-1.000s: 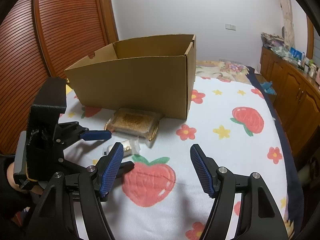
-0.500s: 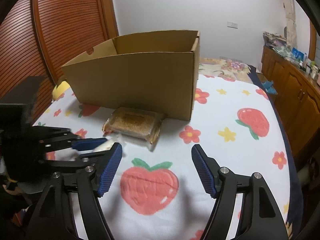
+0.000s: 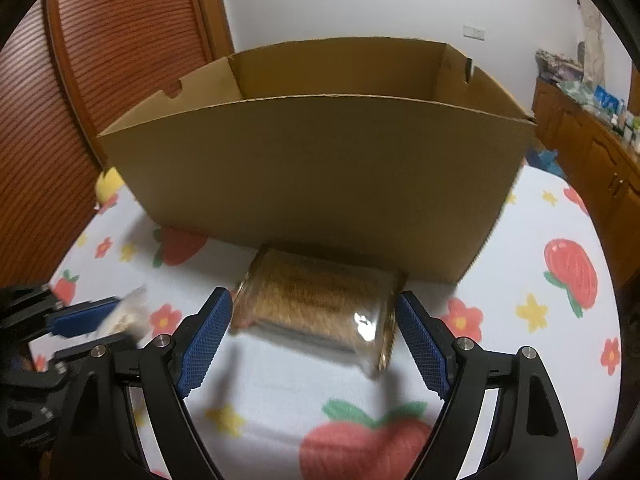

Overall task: Organize snacks
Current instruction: 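Lower the right tool onto the clear sesame candy tray and close it while the left tool holds the bar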

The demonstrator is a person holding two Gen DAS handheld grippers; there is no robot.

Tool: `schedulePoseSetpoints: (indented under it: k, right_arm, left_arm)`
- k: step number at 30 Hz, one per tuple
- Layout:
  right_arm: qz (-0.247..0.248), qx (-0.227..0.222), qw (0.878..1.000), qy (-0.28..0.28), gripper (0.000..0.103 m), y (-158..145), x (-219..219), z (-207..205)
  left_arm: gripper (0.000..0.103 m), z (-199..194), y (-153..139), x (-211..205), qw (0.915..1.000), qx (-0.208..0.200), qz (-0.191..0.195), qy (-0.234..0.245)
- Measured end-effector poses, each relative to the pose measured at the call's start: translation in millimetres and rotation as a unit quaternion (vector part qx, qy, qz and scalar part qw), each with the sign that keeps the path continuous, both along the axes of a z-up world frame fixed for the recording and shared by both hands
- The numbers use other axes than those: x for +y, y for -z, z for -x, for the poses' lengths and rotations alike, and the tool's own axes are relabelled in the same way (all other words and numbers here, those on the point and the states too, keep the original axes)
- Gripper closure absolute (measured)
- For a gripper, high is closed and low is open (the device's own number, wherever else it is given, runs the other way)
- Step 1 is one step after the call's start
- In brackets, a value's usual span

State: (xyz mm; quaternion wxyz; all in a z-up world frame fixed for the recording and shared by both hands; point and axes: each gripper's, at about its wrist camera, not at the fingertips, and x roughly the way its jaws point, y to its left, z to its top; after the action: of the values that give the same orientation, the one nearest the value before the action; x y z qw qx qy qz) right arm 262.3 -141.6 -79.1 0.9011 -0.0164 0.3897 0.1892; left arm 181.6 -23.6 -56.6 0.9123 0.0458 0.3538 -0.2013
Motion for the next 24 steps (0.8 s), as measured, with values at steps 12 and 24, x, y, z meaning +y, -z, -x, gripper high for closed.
schedulePoseSetpoints:
  k: [12, 24]
  right_arm:
    - [0.016, 0.031, 0.999, 0.029, 0.013, 11.1, 8.8, -22.6]
    - [0.037, 0.051, 0.997, 0.034, 0.000, 28.2, 19.4, -25.6]
  left_arm:
    - [0.084, 2.7, 1.0, 22.6, 0.9998, 0.000, 0.014, -0.017]
    - [0.084, 4.0, 2.0, 23.2, 0.9998, 0.002, 0.014, -0.016]
